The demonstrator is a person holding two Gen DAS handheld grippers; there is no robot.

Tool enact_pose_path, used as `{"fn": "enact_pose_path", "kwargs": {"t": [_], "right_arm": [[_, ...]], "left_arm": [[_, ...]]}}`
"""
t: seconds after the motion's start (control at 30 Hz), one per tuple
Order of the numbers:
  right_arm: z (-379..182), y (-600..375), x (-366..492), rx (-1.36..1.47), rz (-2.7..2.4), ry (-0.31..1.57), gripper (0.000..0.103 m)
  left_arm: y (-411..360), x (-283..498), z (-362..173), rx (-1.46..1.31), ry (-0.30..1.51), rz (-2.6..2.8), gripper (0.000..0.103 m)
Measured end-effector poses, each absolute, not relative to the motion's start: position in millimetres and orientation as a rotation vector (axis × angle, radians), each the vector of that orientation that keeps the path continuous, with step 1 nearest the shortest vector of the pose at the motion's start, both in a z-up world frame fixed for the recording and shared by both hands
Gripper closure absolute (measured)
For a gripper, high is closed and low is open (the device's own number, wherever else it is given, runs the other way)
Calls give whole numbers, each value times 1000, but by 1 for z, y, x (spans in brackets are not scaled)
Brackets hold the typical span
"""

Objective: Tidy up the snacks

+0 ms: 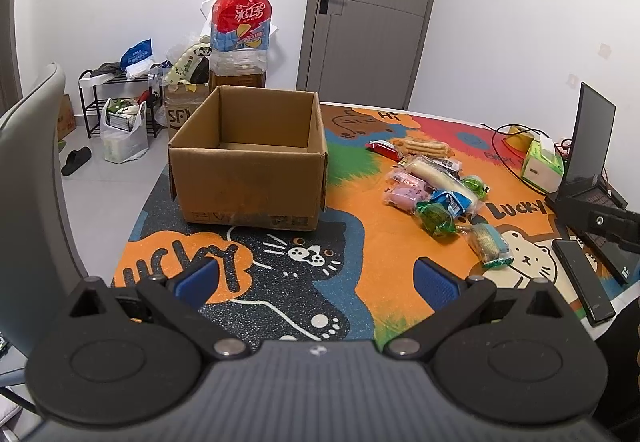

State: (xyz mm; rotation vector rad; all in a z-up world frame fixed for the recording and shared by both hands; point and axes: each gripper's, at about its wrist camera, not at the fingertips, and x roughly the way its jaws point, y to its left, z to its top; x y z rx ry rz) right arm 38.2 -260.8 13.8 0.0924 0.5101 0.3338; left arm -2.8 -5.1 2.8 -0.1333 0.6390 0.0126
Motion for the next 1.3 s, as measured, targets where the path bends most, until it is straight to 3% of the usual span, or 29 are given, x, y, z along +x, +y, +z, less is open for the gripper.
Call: {"fn": "enact_pose_path", "kwargs": {"t": [1.3], "right_arm": [[13,-259,37,78,343,510,0]], "left_arm": [[-6,-5,4,-137,632,10,1]]}}
